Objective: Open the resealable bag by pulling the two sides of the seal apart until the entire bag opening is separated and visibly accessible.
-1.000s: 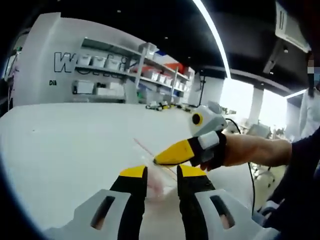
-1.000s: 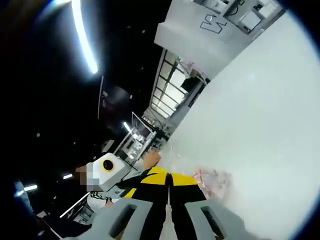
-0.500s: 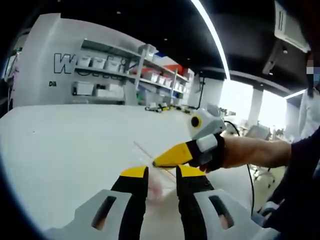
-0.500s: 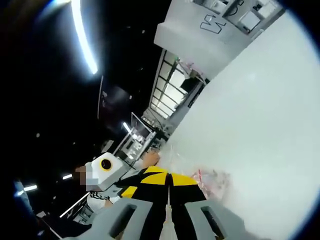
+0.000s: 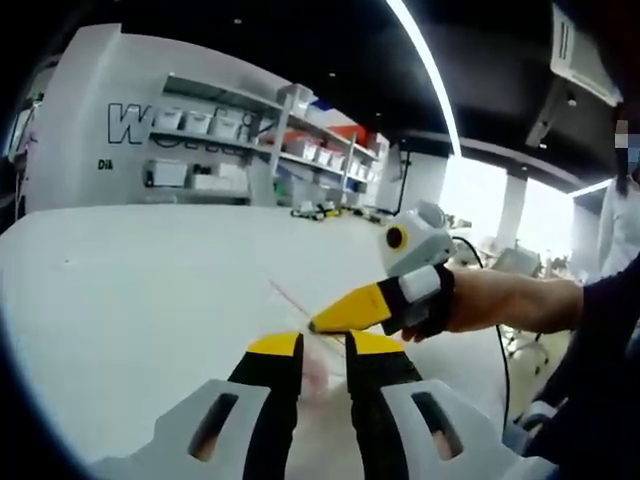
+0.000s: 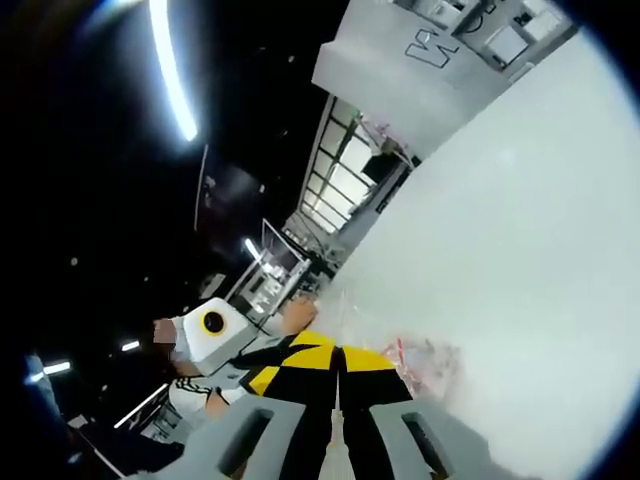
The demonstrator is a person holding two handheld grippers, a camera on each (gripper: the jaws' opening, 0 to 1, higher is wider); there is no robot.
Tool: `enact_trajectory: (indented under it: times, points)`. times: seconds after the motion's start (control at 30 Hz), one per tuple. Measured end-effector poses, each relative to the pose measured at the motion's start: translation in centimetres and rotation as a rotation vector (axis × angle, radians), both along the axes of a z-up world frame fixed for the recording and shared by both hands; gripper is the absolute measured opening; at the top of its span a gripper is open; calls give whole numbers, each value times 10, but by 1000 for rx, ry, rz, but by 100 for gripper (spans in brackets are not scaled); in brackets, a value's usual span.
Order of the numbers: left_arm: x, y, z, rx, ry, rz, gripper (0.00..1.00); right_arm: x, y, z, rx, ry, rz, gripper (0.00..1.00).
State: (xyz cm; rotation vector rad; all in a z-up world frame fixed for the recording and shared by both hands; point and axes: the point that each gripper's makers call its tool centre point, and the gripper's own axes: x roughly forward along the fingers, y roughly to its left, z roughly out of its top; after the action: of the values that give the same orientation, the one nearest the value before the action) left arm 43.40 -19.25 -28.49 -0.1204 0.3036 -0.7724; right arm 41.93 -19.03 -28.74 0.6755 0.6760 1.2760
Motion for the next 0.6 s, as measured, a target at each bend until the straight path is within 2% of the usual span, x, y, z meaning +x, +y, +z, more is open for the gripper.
enact_trajectory:
  times: [0.3, 0.6]
  points:
    - [-3, 0, -4, -7, 19, -9, 14, -3, 3, -2, -17, -24, 12, 0]
    - [-3, 0, -8, -11, 29, -19, 8, -6, 3, -3, -17, -14, 23, 0]
